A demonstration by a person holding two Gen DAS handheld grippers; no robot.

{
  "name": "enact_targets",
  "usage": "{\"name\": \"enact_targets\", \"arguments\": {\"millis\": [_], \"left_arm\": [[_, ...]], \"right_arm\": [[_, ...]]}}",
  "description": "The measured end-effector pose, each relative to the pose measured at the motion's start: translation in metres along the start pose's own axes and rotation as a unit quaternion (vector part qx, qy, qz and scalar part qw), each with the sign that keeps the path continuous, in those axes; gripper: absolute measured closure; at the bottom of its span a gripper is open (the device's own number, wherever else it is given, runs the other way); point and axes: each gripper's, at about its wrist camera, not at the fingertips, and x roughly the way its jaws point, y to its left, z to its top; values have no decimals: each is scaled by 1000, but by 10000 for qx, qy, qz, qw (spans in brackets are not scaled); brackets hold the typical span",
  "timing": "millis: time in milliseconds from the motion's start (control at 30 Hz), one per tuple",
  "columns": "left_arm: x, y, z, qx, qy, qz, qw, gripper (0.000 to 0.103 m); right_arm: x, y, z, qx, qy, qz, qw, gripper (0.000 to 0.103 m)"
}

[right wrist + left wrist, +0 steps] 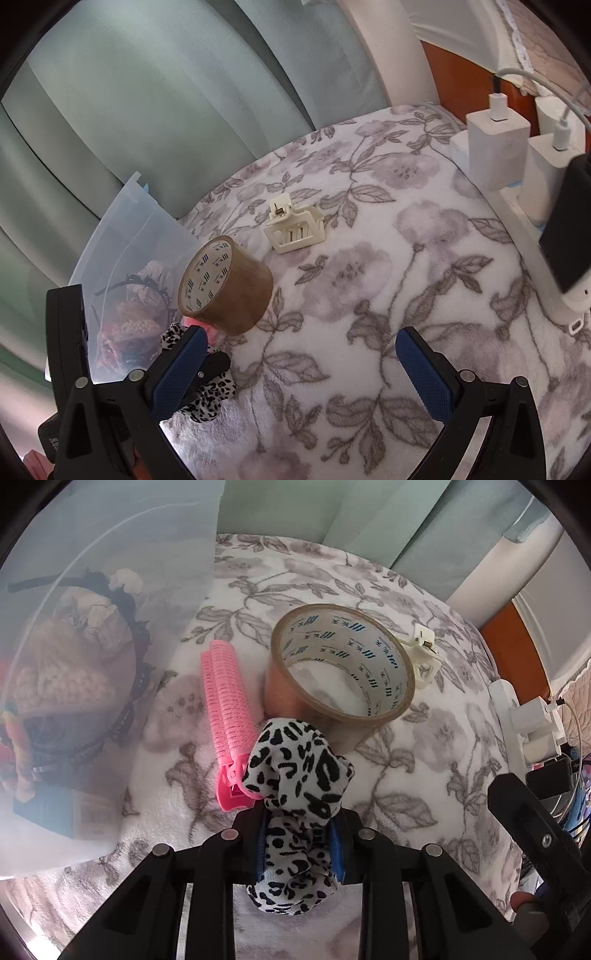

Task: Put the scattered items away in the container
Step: 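Grasp the leopard scrunchie with left gripper while right grasps the white claw clip, then carry the scrunchie and claw clip with both grippers over the clear box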

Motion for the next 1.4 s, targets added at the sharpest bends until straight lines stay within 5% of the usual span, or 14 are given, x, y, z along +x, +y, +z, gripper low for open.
{"name": "enact_targets", "arguments": {"millis": [233,767,867,1400], "left_arm": [[3,10,2,-50,30,-111,9999,75],[13,10,8,-76,108,-367,9992,75],[13,12,8,-81,107,-389,9992,75],[8,4,4,156,67,-57,9998,74]], "right_arm": [[31,13,24,-152,86,-99,9998,0],[103,18,71,16,283,-340,9990,35],[104,17,72,33,246,-426,9988,42],[65,4,51,613,184,-346,9973,42]]}}
